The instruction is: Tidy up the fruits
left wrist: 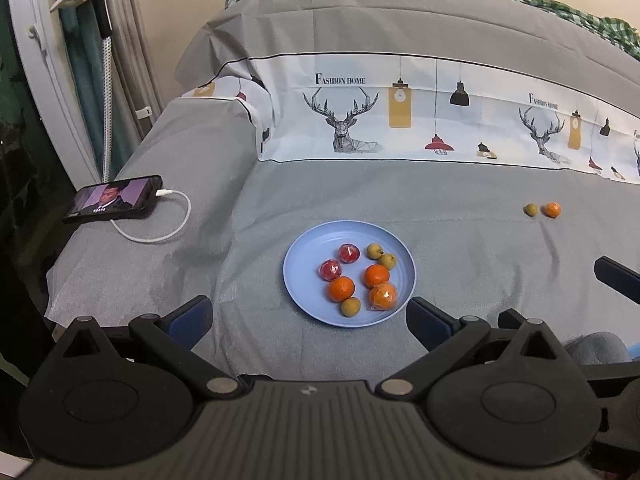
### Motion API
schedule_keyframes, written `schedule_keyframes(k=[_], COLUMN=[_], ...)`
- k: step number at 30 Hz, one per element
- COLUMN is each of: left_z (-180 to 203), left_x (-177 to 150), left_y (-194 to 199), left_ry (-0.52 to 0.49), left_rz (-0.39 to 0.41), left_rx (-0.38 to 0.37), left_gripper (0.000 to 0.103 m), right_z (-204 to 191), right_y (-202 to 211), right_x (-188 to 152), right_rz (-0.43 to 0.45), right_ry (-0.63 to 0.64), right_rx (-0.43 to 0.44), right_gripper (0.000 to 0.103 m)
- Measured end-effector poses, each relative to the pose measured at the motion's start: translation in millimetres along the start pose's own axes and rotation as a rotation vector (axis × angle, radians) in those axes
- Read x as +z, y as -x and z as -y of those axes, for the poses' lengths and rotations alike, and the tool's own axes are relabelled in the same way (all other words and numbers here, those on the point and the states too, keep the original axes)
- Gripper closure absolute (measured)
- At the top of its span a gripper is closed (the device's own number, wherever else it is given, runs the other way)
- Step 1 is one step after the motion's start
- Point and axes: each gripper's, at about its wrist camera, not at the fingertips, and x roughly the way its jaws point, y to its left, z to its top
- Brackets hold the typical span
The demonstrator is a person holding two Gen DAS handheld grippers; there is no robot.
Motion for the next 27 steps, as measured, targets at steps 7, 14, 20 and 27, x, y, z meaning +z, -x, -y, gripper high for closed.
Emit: schedule_keyframes(k=[7,14,20,27], left_z=[2,11,17,29], left_x=[2,1,1,2], left_y=[-3,-6,-9,-15], left_ry=[-0.01,-0.043,-0.047,-0.069], left_rz=[-0.006,-0.015,-0.025,-0.046], left_rx=[0.0,-0.008,-0.005,-0.003], left_gripper=[0.0,0.0,0.0,0.0], right_z=[4,7,12,26], right_y=[1,2,2,1], right_x=[1,-1,-3,-8], right_rz=[0.006,0.004,0.008,-0.005], right_ry=[-0.023,-0.044,-0.056,-0.09], right_rx=[-0.014,-0.019,-0.019,-0.019], right_gripper=[0.001,0.001,0.001,0.001])
